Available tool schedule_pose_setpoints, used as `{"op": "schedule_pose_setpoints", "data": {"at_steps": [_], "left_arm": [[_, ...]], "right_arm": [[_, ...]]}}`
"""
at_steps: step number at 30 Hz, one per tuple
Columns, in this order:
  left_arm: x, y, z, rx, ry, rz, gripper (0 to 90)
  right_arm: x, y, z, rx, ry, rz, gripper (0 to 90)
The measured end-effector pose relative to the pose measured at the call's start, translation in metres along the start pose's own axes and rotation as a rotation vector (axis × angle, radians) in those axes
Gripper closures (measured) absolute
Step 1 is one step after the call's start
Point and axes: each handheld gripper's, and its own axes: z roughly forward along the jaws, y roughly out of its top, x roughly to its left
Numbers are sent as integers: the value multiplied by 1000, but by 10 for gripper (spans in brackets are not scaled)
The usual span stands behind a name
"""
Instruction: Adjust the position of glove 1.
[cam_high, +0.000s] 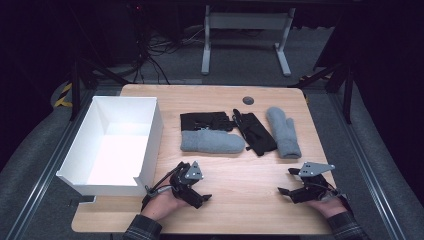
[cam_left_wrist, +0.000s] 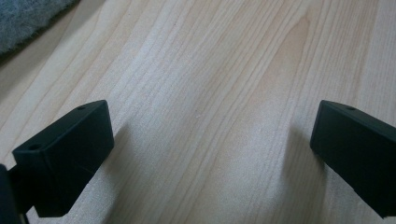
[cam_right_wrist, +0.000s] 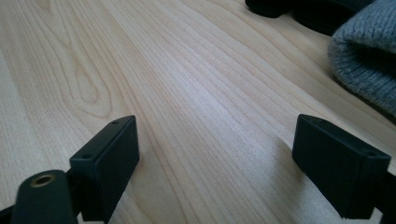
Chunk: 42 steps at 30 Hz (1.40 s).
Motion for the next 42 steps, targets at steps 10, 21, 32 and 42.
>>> {"op": "schedule_pose_setpoints", "data": {"at_steps": [10,21,32,42], "left_arm": [[0,1,1,0,-2,-3,0],[0,0,0,-1,2,-4,1],[0,0,0,-1,3,-4,1],[0,0,0,0,3,-3,1]], "right_arm": [[2,3,-5,21,1,2,270],[-12,26,-22,-58,-110,74,393],[-38,51,-20,-62,-204,150,393],[-64,64,-6,-48,-250,193,396]]}}
